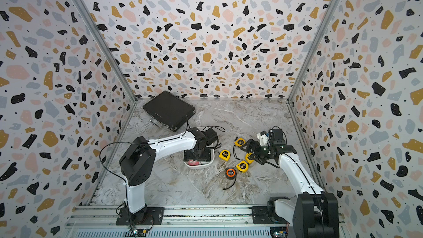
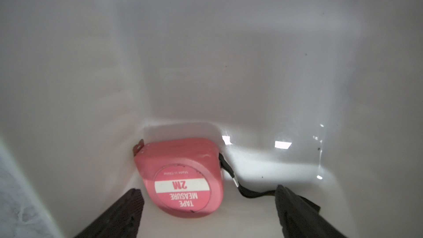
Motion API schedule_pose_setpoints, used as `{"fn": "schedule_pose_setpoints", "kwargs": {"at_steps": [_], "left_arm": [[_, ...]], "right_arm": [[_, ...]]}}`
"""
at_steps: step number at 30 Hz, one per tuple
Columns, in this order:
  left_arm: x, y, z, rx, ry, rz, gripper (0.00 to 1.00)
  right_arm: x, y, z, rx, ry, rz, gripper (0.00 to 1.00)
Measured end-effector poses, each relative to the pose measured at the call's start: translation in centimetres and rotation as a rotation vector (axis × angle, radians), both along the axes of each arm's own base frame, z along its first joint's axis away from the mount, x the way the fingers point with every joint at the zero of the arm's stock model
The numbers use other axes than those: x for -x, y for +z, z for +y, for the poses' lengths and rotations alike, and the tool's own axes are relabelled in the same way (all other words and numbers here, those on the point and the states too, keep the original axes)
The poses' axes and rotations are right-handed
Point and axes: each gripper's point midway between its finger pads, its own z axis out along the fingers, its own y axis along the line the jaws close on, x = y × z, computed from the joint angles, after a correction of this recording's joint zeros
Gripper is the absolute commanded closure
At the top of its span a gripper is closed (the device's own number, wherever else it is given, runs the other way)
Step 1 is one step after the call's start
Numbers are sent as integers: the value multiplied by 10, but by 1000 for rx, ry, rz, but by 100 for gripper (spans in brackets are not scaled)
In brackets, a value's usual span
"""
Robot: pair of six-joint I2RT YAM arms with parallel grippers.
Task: Take the tape measure out of the storage box
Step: Pick up the tape measure from the storage box.
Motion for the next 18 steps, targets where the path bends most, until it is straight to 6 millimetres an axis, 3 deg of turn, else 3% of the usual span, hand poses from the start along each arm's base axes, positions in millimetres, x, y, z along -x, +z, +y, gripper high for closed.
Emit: {"fn": "schedule_pose_setpoints", "kwargs": {"at_steps": [18], "left_arm": [[-2,-6,1,13,106,-30,6]], "right_arm": [[-8,3,2,-6,7,5,10]]}}
